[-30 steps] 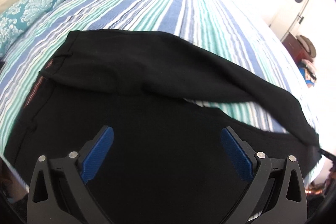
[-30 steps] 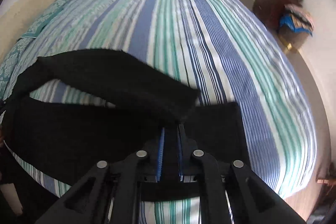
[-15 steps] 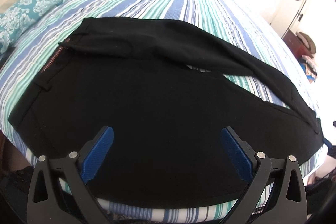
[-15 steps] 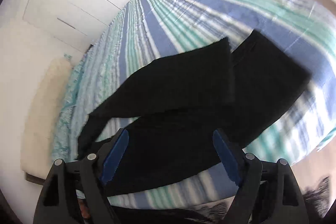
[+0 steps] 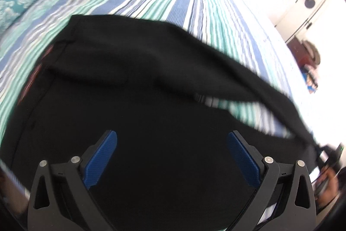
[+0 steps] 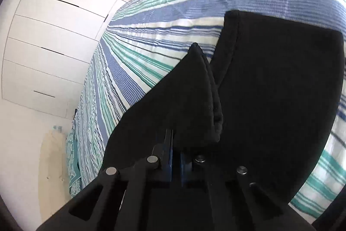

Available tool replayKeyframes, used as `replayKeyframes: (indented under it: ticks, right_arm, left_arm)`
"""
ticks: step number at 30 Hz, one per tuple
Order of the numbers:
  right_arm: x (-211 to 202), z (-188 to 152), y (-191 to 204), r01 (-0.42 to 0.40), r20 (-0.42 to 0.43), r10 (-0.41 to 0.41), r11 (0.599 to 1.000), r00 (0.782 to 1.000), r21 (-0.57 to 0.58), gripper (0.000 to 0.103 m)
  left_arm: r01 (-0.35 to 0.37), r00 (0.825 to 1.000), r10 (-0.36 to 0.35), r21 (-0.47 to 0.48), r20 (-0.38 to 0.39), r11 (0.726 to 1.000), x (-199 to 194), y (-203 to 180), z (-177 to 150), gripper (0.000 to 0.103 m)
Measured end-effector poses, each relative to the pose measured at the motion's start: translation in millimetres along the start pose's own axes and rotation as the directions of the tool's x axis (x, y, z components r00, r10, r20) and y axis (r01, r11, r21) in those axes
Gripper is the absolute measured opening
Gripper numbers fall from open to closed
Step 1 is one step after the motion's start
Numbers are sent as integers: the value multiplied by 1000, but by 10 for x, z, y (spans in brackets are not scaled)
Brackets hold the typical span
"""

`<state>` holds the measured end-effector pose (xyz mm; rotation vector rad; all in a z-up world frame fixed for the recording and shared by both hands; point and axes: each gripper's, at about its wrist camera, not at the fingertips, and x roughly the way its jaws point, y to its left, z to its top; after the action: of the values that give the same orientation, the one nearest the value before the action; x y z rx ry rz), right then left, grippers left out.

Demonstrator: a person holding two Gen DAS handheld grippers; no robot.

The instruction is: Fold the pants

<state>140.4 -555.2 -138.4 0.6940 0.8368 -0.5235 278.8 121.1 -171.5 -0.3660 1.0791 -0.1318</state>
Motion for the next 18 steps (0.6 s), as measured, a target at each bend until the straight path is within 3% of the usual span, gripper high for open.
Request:
replayKeyframes:
  ticks: [4, 6, 11, 13, 16, 17, 18]
  right_arm:
    - [-235, 77, 362, -29, 34, 37, 979, 999, -203, 5]
    - [-323, 107, 507, -47, 37, 59, 962, 998, -269, 5]
    - [-530, 145, 722, -86, 45, 108, 932, 993, -351, 5]
    - [-611, 146, 766, -101, 43, 126, 924, 991, -370, 5]
    - [-715, 78, 828, -107, 39, 136, 898, 990, -426, 5]
    - [-726, 70, 867, -108, 37, 138, 891, 990, -441, 5]
    - [-750, 56, 888, -111, 32, 141, 884, 990, -454, 5]
  left_arm:
    - [91, 991, -104, -154, -82, 984, 471, 92, 891, 102]
    - [80, 988, -105, -197, -117, 977, 811, 120, 1263, 102]
    - [47, 984, -105, -354, -145, 934, 1379, 242, 1673, 101]
    - [36, 986, -97, -389, -138, 921, 1500, 266, 1744, 96]
    - [-9, 988, -53, -391, -147, 920, 1624, 272, 1835, 75]
    - [-24, 990, -31, -380, -138, 925, 1633, 269, 1862, 61]
    - [-32, 991, -20, -374, -135, 927, 1637, 268, 1862, 33]
